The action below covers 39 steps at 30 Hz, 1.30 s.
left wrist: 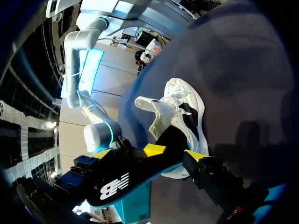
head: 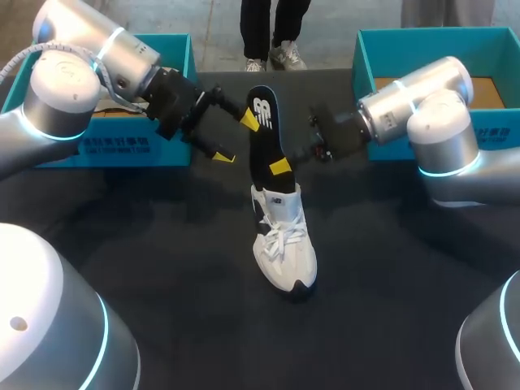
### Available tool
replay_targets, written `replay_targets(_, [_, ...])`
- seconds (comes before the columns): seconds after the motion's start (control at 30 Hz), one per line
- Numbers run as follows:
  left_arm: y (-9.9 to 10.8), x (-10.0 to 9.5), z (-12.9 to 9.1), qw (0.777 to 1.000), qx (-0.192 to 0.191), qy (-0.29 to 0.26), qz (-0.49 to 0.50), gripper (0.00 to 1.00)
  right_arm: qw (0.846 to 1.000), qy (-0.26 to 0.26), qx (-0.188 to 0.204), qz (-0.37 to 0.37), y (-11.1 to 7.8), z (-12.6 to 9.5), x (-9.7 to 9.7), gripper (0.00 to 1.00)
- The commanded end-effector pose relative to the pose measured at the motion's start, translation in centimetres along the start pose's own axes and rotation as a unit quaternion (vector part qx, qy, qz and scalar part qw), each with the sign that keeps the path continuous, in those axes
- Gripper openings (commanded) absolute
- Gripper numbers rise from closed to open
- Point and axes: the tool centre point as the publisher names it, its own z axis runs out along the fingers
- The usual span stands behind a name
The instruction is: Take the shoe out of the shoebox, open the shoe tongue, remove and reinsert the insole, then place the shoe into the shoebox
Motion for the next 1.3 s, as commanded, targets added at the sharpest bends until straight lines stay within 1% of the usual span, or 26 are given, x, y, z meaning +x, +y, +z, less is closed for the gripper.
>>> replay_targets(0.03, [0.1, 0.0, 0.1, 1.000, 0.001, 0.000, 0.001, 1.00, 1.000, 0.001, -0.001, 0.004, -0.6, 0.4, 0.0, 0.00])
replay_targets(0.2, [0.1, 0.0, 0.1, 1.000, 0.000, -0.001, 0.000, 1.00, 1.000, 0.003, -0.001, 0.009, -0.9, 0.5, 0.2, 0.00])
replay_targets(0.33, [0.1, 0.1, 0.1, 1.000, 0.001, -0.001, 0.000, 1.00, 1.000, -0.001, -0.002, 0.009, -0.7, 0.4, 0.2, 0.00])
replay_targets(0.4, [0.1, 0.1, 0.1, 1.000, 0.001, -0.001, 0.000, 1.00, 1.000, -0.004, -0.002, 0.006, -0.4, 0.3, 0.1, 0.11])
replay_targets(0.43, [0.1, 0.1, 0.1, 1.000, 0.001, -0.002, 0.000, 1.00, 1.000, -0.004, -0.002, 0.005, -0.3, 0.3, 0.0, 0.22])
replay_targets(0.47, [0.1, 0.1, 0.1, 1.000, 0.001, -0.002, 0.000, 1.00, 1.000, -0.004, -0.002, 0.004, -0.2, 0.3, -0.1, 0.29])
replay_targets(0.5, [0.1, 0.1, 0.1, 1.000, 0.001, -0.002, 0.000, 1.00, 1.000, -0.004, -0.001, 0.003, -0.1, 0.3, -0.1, 0.31])
replay_targets(0.63, [0.1, 0.1, 0.0, 1.000, 0.000, -0.004, 0.000, 1.00, 1.000, -0.003, 0.000, 0.001, 0.1, 0.3, -0.2, 0.27])
replay_targets(0.67, [0.1, 0.1, 0.0, 1.000, 0.000, -0.004, -0.001, 1.00, 1.000, -0.003, 0.000, 0.001, 0.0, 0.4, -0.2, 0.27])
replay_targets(0.8, [0.1, 0.1, -0.1, 1.000, -0.001, -0.004, -0.001, 1.00, 1.000, -0.001, -0.001, 0.002, 0.0, 0.7, -0.2, 0.22])
replay_targets(0.97, [0.1, 0.1, -0.2, 1.000, -0.002, -0.004, 0.000, 1.00, 1.000, 0.004, 0.000, 0.003, 0.1, 1.1, -0.2, 0.20])
replay_targets(1.03, [0.1, 0.1, -0.2, 1.000, -0.003, -0.005, 0.000, 1.00, 1.000, 0.009, 0.002, 0.005, 0.0, 1.4, -0.2, 0.17])
replay_targets(1.13, [-0.1, 0.2, -0.2, 1.000, -0.003, -0.006, -0.002, 1.00, 1.000, 0.016, 0.006, 0.008, -0.1, 1.6, -0.3, 0.15])
replay_targets(1.2, [-0.1, 0.3, -0.1, 1.000, -0.003, -0.006, -0.002, 1.00, 1.000, 0.018, 0.011, 0.013, -0.2, 1.6, -0.3, 0.00])
replay_targets(1.3, [-0.1, 0.3, -0.1, 1.000, -0.004, -0.007, -0.003, 1.00, 1.000, 0.020, 0.013, 0.015, -0.3, 1.5, -0.2, 0.00])
